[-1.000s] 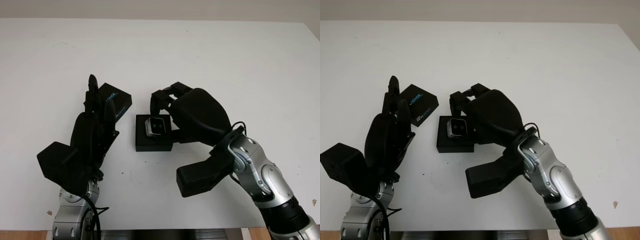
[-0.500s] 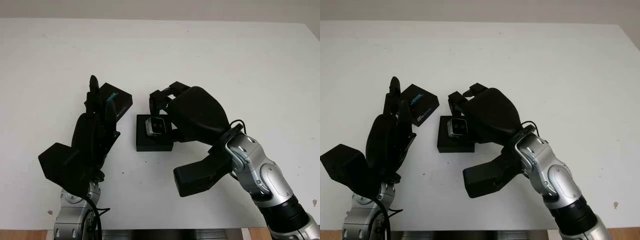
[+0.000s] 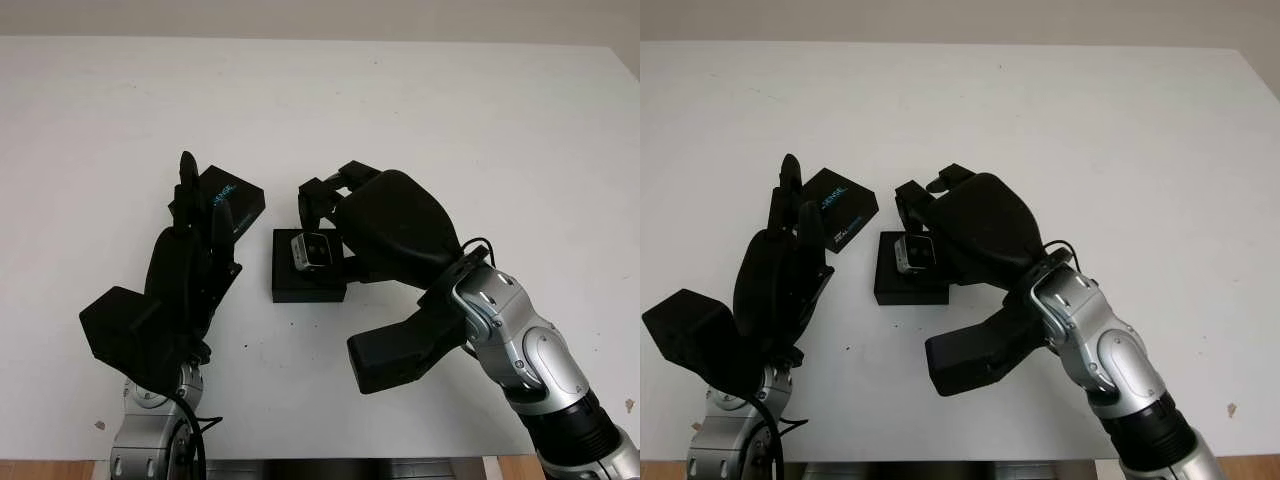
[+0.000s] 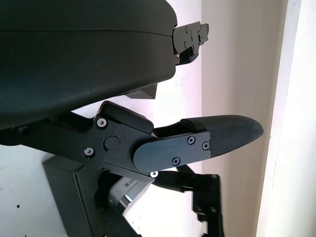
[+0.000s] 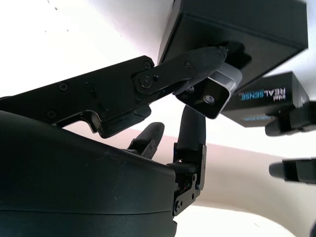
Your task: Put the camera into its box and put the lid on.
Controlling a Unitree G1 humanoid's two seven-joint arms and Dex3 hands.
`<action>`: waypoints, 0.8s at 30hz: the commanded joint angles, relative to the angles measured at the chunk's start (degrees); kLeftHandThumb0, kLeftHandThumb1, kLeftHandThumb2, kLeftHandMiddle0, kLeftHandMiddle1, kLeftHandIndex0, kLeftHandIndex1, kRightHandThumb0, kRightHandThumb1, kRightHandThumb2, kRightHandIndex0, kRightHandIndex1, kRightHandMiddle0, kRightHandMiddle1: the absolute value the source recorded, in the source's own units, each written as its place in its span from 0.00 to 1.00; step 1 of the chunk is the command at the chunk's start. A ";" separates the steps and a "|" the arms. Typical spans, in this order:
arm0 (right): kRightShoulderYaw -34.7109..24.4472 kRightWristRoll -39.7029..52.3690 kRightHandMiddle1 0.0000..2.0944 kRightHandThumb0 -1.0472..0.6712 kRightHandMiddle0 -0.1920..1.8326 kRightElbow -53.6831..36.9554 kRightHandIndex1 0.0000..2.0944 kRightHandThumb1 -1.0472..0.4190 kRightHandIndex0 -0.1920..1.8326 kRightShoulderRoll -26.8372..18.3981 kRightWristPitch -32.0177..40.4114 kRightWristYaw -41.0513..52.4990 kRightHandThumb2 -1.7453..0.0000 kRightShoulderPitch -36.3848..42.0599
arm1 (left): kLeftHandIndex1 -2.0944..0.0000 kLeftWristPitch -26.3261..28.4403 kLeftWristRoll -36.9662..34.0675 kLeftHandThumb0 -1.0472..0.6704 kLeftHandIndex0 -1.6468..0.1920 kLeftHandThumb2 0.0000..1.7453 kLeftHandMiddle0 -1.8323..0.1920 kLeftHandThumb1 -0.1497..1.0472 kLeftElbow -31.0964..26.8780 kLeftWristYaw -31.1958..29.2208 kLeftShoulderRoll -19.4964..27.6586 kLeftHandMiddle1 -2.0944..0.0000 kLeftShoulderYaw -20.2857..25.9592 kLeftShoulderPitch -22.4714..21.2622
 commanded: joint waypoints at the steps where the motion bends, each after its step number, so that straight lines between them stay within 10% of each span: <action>1: -0.14 -0.29 0.89 0.35 0.28 -1.86 0.34 0.00 0.25 0.06 0.47 0.41 0.96 -0.28 | 1.00 0.27 -0.21 0.14 1.00 0.35 1.00 1.00 -0.36 0.06 -0.29 1.00 -0.37 1.08; 24: 2.33 -7.86 0.90 0.35 0.28 -4.24 0.37 0.00 0.29 1.81 4.91 7.44 0.94 0.86 | 1.00 0.36 0.59 0.13 1.00 0.35 1.00 1.00 -0.51 1.26 -1.32 1.00 -1.41 1.69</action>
